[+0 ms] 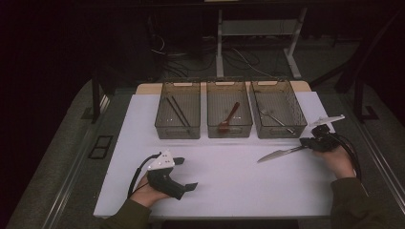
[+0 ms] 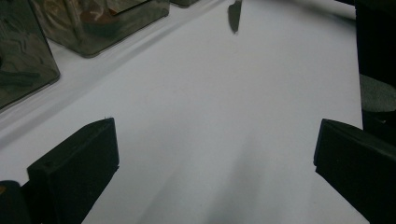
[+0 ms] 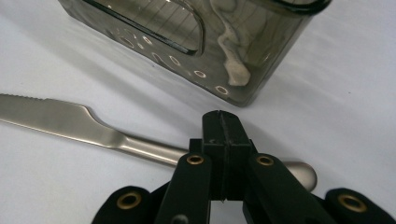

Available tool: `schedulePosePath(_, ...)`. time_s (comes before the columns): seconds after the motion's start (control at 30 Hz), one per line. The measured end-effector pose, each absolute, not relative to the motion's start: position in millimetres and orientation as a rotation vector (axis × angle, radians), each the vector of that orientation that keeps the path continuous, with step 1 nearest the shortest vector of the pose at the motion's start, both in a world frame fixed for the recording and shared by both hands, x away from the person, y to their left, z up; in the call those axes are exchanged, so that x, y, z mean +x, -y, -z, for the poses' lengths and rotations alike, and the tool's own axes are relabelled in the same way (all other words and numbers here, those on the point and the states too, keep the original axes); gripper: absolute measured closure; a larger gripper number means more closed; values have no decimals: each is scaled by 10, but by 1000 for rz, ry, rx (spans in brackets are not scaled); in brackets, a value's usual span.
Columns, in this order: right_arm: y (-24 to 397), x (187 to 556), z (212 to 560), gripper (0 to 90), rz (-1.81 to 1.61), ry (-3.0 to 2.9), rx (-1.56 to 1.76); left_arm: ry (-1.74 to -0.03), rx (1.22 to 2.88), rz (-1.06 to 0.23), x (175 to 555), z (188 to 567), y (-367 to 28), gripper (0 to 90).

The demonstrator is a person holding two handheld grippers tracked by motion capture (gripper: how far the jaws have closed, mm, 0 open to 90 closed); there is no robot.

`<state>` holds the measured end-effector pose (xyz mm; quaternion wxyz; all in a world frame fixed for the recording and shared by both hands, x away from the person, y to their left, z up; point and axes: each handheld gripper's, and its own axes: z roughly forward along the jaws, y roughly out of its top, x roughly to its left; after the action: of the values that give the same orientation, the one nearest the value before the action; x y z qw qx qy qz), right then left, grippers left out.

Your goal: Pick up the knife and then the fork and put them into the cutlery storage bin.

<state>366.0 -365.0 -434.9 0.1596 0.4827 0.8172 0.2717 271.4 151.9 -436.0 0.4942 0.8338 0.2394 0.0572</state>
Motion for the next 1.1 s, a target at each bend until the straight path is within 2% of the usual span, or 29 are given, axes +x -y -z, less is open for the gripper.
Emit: schedulePosePath(1.1, 3645, 3568, 4349, 900, -687, -2470, 1312, -575, 2024, -135, 2705, 4360, -1512, 0)
